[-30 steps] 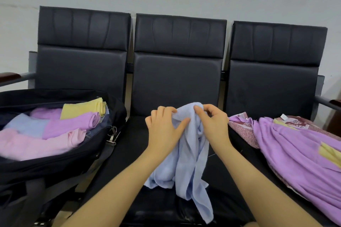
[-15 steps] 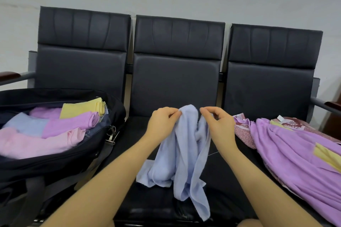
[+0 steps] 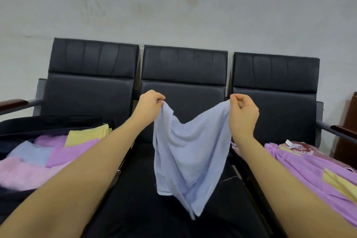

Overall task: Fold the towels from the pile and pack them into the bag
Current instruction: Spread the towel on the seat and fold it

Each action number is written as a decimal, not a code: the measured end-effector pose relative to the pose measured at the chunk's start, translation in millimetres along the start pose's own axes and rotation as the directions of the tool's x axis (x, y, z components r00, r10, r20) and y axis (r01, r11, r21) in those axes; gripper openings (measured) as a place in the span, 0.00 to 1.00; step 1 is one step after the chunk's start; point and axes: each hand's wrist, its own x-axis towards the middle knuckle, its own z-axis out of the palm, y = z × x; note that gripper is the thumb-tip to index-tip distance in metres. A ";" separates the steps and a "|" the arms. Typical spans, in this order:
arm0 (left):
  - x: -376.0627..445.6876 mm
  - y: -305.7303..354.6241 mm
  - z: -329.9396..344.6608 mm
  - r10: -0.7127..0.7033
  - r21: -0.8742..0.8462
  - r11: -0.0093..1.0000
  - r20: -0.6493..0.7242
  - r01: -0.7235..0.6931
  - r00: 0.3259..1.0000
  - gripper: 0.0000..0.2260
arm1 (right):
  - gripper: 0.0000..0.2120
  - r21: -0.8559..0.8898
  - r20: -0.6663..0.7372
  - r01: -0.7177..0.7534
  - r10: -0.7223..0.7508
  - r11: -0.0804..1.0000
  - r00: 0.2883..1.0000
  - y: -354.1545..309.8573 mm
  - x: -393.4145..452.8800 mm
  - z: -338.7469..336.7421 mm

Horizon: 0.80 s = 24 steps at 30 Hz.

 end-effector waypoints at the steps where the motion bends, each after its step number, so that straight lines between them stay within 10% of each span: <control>1: 6.1 1.9 -5.5 0.023 0.043 0.999 0.003 -0.023 1.000 0.13 | 0.05 0.010 -0.021 0.010 -0.009 1.000 1.000 -5.9 5.8 0.1; 8: 19.2 4.1 -27.6 0.034 0.143 0.990 -0.137 -0.015 0.990 0.12 | 0.11 0.054 -0.019 -0.047 0.048 0.997 0.999 -23.4 23.7 -6.4; 15: 5.0 -10.9 -29.0 -0.127 -0.138 0.986 -0.217 0.098 0.968 0.09 | 0.04 -0.094 -0.036 -0.070 0.066 0.993 0.997 -15.4 17.7 -22.4; 24: 3.8 -14.1 -27.8 -0.158 0.080 0.984 0.015 0.156 0.987 0.12 | 0.07 -0.032 -0.128 -0.219 0.214 0.975 0.968 5.8 13.7 -27.4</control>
